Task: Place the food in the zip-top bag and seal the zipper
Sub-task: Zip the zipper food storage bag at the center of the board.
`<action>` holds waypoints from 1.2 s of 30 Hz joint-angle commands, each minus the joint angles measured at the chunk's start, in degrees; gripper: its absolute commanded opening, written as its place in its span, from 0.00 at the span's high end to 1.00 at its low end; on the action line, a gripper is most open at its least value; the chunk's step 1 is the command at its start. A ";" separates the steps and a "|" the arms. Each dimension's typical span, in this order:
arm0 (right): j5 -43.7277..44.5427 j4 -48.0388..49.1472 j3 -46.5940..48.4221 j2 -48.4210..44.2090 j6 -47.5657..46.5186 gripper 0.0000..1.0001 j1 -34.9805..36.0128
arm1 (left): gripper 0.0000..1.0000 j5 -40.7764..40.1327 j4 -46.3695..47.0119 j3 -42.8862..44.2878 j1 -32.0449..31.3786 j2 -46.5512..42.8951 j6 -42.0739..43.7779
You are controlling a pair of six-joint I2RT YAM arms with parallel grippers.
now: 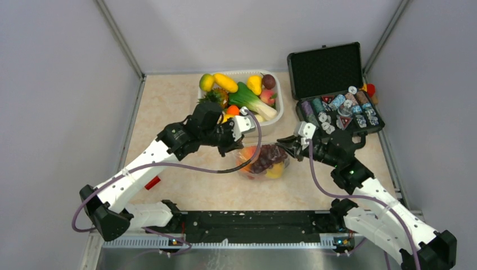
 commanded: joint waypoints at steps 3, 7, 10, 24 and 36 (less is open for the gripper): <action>-6.15 1.71 4.84 1.38 1.89 0.55 -0.16 | 1.00 4.65 1.43 2.99 0.46 0.85 -1.47; -7.72 0.20 7.40 2.82 0.85 0.46 -0.15 | 1.00 8.85 1.67 5.69 0.34 3.02 -1.65; -9.29 -0.62 9.38 4.65 0.35 0.45 -0.10 | 1.00 11.51 3.73 6.73 0.08 3.76 -2.48; -7.39 -1.40 11.26 11.45 -2.57 0.51 6.87 | 1.00 12.67 4.88 7.80 -0.94 6.62 -3.99; -5.38 2.44 9.33 12.55 -1.85 1.00 6.88 | 1.00 10.20 4.13 6.89 -0.94 5.36 -3.15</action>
